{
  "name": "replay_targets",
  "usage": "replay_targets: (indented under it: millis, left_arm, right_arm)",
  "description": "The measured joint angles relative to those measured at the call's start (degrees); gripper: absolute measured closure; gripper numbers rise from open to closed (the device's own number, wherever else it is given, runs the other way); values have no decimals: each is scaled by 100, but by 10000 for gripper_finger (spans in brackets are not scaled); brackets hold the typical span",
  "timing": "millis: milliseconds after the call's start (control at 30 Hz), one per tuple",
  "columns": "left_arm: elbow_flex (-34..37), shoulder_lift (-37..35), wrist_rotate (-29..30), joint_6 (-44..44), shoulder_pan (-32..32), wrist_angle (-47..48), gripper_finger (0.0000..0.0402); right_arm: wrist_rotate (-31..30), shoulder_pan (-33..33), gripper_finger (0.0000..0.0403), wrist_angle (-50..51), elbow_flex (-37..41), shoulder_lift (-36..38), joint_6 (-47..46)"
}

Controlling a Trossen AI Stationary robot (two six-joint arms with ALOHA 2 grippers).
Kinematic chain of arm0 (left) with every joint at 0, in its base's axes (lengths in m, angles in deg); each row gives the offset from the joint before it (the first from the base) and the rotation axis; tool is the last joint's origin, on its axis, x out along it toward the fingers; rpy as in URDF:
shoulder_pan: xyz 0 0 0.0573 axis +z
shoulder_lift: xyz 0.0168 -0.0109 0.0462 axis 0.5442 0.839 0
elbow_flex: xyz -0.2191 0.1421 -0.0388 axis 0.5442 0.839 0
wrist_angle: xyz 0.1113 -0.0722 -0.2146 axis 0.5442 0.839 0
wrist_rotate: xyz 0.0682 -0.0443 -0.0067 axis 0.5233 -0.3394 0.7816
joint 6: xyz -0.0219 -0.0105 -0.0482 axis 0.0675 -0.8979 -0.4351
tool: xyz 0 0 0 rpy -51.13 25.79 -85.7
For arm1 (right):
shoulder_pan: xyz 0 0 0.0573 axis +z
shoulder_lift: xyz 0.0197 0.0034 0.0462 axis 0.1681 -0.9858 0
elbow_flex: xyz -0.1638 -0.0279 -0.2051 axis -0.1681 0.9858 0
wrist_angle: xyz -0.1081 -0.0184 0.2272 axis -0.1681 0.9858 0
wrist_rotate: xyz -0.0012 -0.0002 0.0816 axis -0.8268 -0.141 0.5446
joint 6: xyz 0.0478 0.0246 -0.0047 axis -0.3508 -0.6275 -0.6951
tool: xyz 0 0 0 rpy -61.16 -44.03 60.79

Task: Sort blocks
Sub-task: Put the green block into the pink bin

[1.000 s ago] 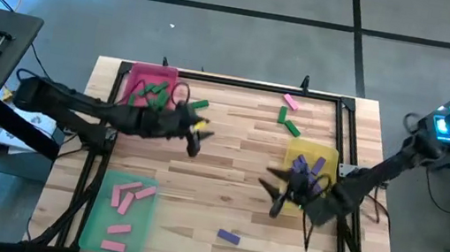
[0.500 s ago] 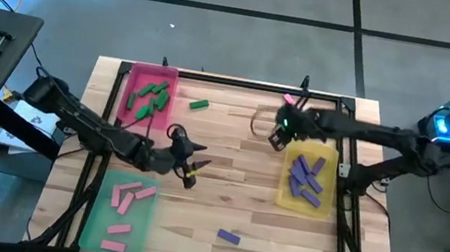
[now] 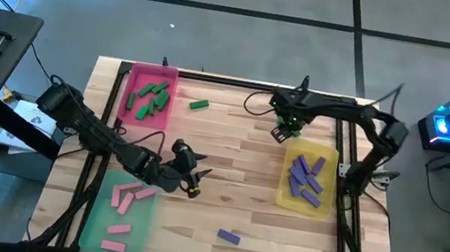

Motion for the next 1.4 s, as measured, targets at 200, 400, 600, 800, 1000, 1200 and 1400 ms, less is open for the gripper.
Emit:
replay_targets:
  millis: [200,400,600,800,1000,1200,1400]
  left_arm:
    - [0,7,2,-48,0,0,200]
    - [0,7,4,-55,2,-2,200]
    - [0,7,4,-54,2,0,200]
    - [0,7,24,-61,2,0,200]
    - [0,7,201,-59,-31,30,200]
    - [0,7,805,51,-286,46,200]
    - [0,10,152,578,-350,-215,200]
  right_arm:
    - [-281,-183,215,30,-12,-563,63]
    - [205,-287,252,-29,-30,-638,244]
    - [344,-177,349,-44,-34,-570,253]
    - [332,324,374,-43,-232,-293,194]
    - [272,1155,371,-621,-360,319,-1]
    - [291,2386,372,-2353,264,961,106]
    - [362,3784,372,-5359,1280,1125,145]
